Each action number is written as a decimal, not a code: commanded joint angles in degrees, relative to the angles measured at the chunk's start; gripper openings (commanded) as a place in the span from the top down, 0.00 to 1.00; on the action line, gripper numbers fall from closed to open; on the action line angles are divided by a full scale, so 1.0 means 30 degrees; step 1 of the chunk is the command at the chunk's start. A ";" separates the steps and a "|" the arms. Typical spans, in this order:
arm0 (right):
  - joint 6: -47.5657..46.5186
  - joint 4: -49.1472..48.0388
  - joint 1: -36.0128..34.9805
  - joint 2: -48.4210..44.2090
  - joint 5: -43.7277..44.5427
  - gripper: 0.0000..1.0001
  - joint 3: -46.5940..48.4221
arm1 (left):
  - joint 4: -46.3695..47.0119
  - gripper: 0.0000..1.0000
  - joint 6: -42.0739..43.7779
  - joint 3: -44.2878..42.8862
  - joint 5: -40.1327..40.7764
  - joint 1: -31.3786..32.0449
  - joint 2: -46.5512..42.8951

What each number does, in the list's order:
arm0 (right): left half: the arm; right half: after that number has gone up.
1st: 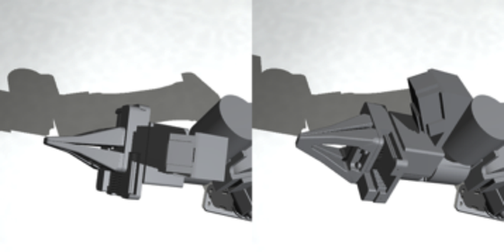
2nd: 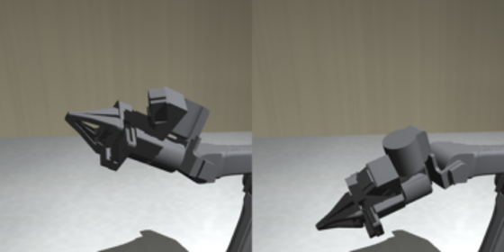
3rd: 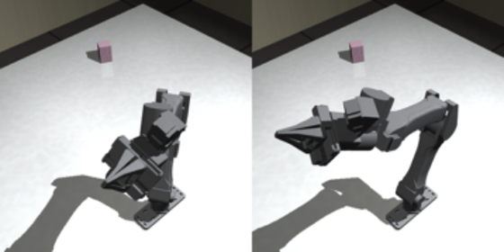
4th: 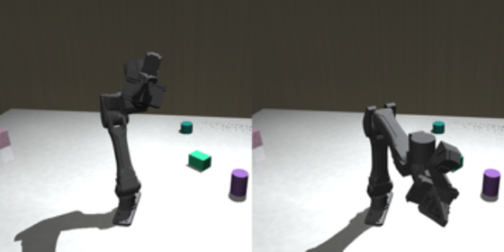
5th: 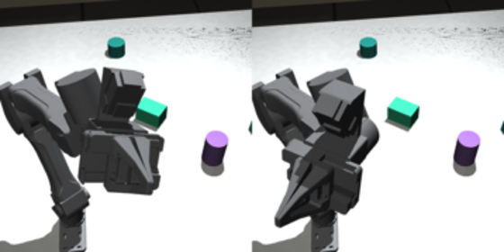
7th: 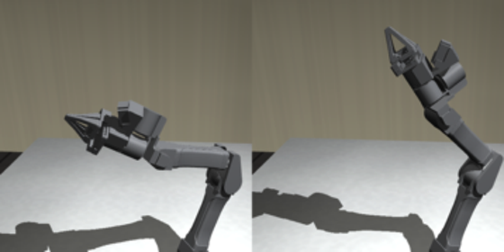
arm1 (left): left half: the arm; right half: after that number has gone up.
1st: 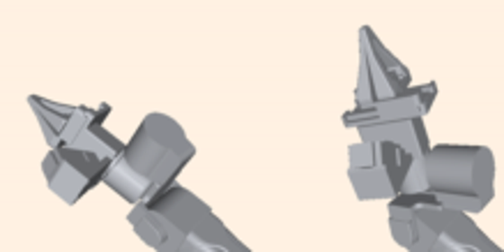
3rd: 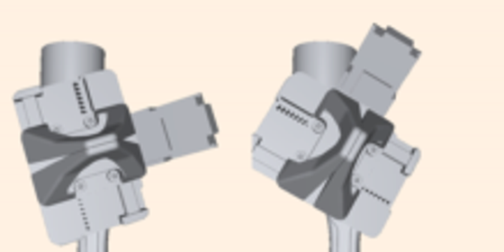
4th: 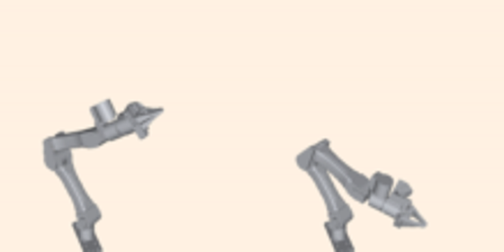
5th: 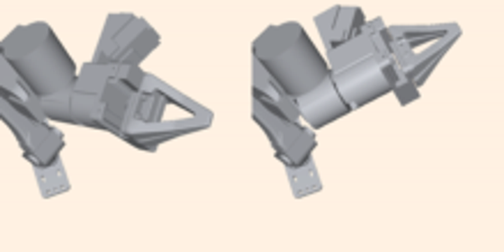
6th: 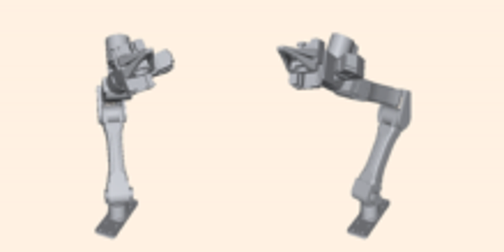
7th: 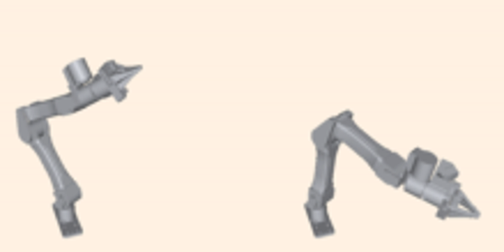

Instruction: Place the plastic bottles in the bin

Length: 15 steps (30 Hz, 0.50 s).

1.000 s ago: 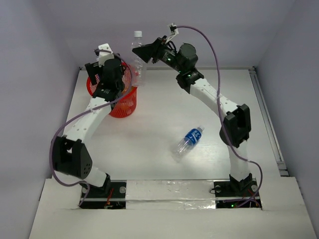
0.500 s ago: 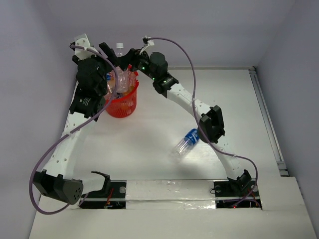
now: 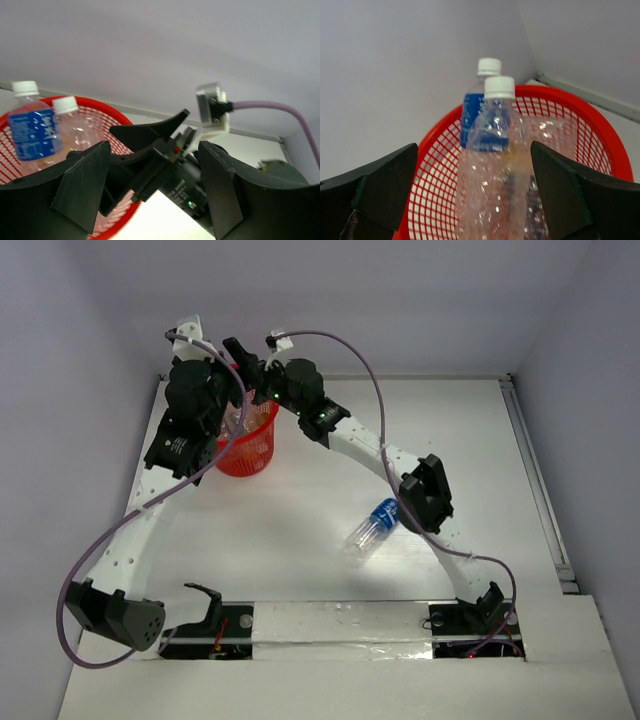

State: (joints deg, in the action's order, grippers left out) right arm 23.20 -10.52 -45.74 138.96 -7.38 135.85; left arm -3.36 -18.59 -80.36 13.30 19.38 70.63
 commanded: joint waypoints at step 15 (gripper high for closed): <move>0.3193 -0.5199 0.6363 -2.0352 0.3715 1.00 -2.2893 | 0.2551 0.92 -0.0249 0.6389 0.2420 1.2340 0.0090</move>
State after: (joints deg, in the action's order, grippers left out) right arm 29.17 -23.35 -30.46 86.13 -1.85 74.22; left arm 0.36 -19.66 -64.93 17.23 51.77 66.83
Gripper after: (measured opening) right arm 0.010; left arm 0.082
